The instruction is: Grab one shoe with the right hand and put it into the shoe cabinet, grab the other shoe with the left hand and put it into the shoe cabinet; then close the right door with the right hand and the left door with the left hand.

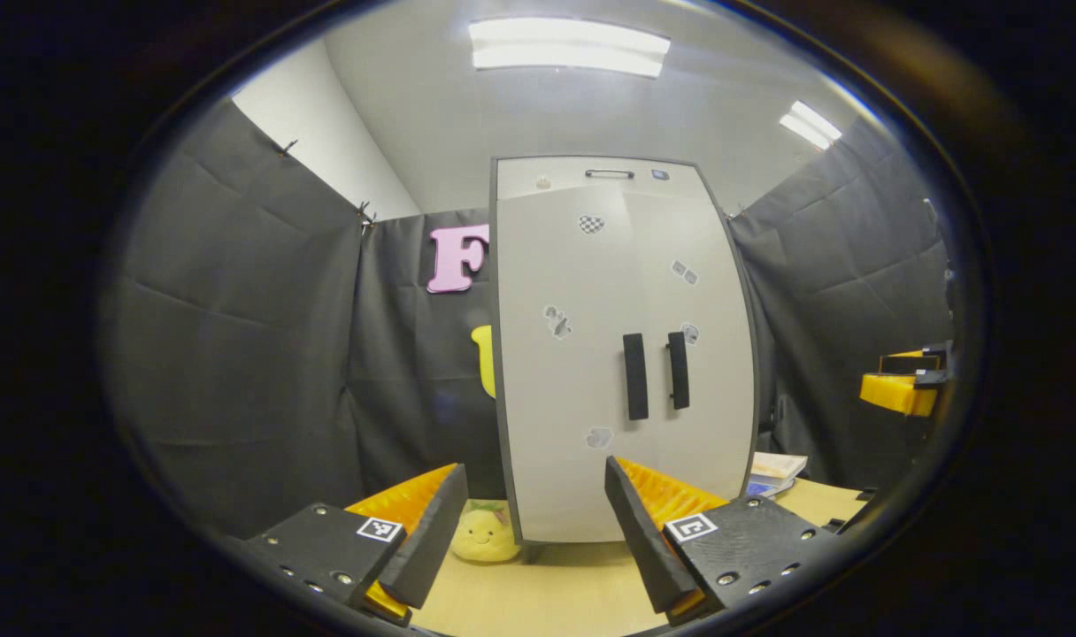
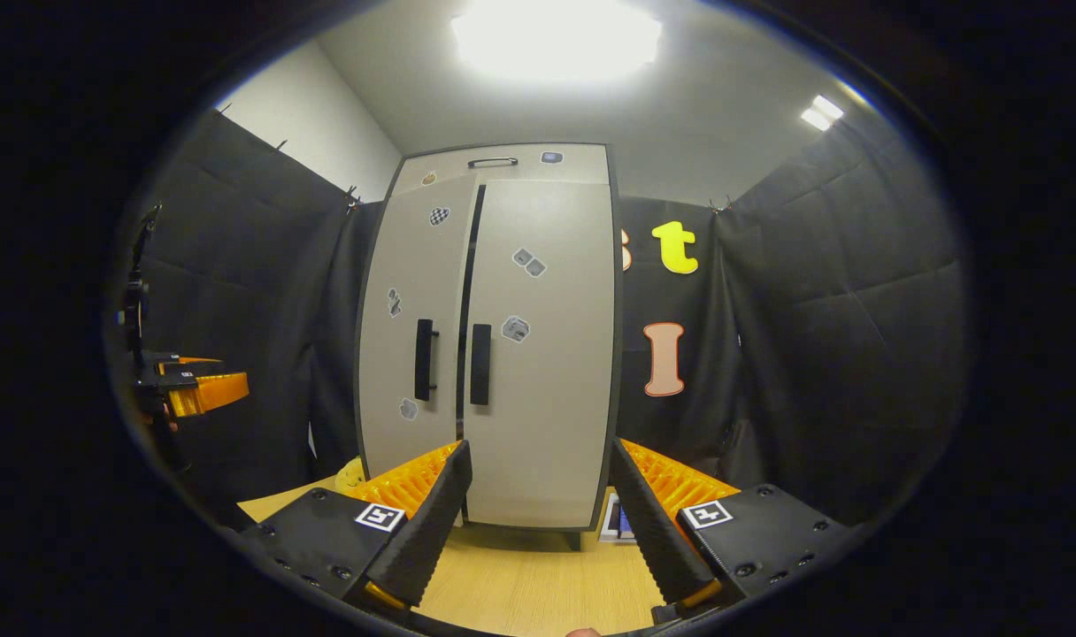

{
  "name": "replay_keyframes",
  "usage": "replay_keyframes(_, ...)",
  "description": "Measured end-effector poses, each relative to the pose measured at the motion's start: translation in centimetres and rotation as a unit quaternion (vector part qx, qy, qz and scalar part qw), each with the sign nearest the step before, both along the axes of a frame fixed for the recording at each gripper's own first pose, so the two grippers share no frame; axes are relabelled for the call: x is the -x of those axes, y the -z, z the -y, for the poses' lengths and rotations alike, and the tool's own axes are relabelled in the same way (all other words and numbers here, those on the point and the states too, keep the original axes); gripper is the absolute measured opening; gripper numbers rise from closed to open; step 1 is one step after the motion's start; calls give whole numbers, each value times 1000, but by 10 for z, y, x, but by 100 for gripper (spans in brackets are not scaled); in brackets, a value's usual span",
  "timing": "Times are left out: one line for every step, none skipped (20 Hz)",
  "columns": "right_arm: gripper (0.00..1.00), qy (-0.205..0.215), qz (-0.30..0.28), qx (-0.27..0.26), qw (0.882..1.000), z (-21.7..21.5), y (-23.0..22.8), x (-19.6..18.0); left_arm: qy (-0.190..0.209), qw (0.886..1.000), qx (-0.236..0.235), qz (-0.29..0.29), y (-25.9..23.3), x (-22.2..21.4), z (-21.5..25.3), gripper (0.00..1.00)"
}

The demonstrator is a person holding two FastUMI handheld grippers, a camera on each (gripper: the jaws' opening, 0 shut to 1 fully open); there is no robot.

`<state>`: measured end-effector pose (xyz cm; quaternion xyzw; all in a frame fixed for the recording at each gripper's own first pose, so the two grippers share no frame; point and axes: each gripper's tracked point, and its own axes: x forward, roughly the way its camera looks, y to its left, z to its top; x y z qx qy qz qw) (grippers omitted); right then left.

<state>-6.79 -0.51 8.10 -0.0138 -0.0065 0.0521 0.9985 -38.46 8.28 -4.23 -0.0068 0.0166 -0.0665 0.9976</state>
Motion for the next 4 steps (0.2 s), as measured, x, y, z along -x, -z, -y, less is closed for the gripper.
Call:
replay_keyframes(98,0,1,0,1000,0,-1,0,0,1000,0,0,-1,-1,0,89)
replay_keyframes(98,1,1,-1,1000,1,-1,-1,0,1000,0,1,-1,0,-1,89)
replay_keyframes(98,1,1,-2,1000,1,-1,-1,0,1000,0,1,-1,0,-1,89)
replay_keyframes(98,1,2,-3,1000,1,-2,-2,0,1000,0,2,-1,1,-1,89)
